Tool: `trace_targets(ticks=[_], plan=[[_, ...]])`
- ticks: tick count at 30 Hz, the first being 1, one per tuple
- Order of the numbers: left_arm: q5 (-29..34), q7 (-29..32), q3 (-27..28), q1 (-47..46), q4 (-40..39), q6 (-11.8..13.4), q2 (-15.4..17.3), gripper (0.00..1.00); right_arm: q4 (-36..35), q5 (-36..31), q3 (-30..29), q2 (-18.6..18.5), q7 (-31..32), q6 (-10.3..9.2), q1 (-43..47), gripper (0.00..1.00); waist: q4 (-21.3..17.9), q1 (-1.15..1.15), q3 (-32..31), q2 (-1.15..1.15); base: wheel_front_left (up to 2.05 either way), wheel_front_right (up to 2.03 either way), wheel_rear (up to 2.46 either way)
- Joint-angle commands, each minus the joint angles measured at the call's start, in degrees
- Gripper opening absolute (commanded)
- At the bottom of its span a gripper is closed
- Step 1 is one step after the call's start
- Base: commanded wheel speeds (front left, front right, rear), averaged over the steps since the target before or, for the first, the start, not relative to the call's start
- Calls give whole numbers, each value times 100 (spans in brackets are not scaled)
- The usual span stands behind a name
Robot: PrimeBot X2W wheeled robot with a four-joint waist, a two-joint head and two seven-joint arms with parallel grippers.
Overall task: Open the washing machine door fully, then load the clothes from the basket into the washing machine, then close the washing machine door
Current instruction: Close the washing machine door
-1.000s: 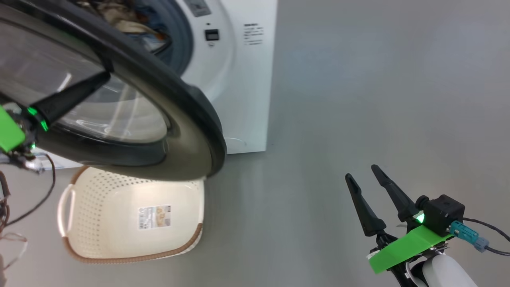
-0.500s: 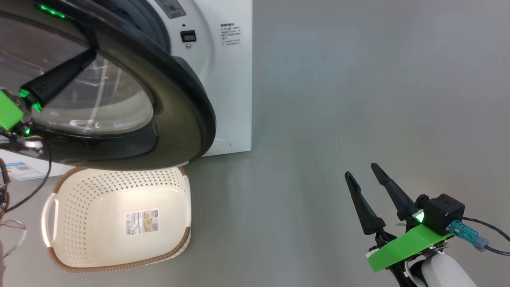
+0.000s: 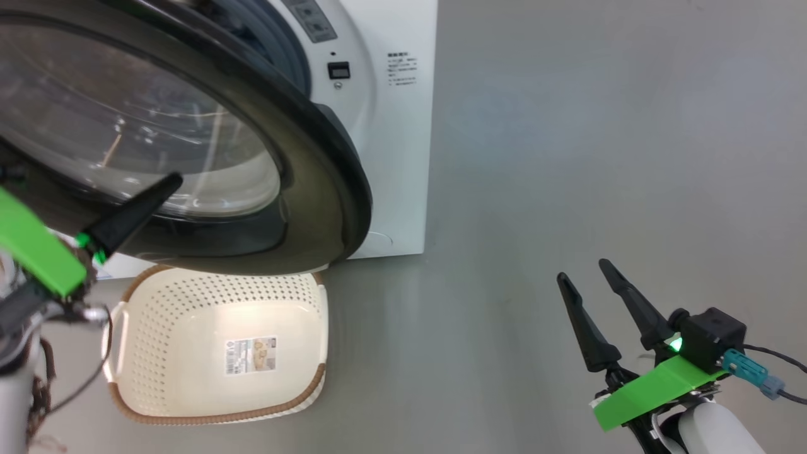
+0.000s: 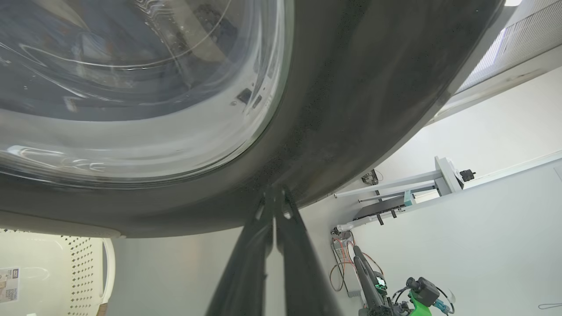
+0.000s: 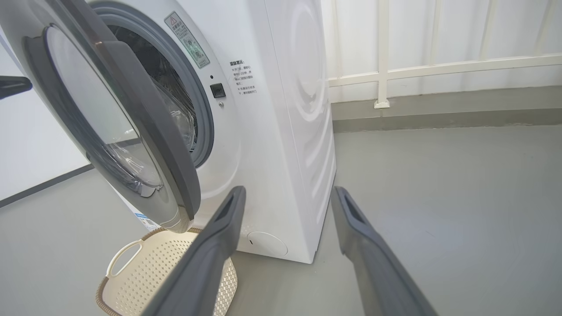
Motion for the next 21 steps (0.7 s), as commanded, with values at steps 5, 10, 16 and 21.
trace_targets(ticks=[5, 10, 16, 21], plan=[[-18, -433, 263, 471, -216, -58, 337, 100, -134, -10, 82, -113, -27, 9, 163, 100, 196, 0, -148, 0, 0, 0, 0], [194, -944, 167, 1009, -251, -58, 428, 100, -130, 7, 37, -183, -27, 9, 293, 100, 317, 0, -247, 0, 0, 0, 0], [347, -1598, -65, 1639, -184, -58, 503, 100, -141, 20, -37, -246, -27, 9, 417, 100, 392, 0, -318, 0, 0, 0, 0], [366, -2229, -198, 2096, -99, -58, 525, 100, -133, 29, -123, -287, -27, 9, 541, 100, 377, 0, -365, 0, 0, 0, 0]])
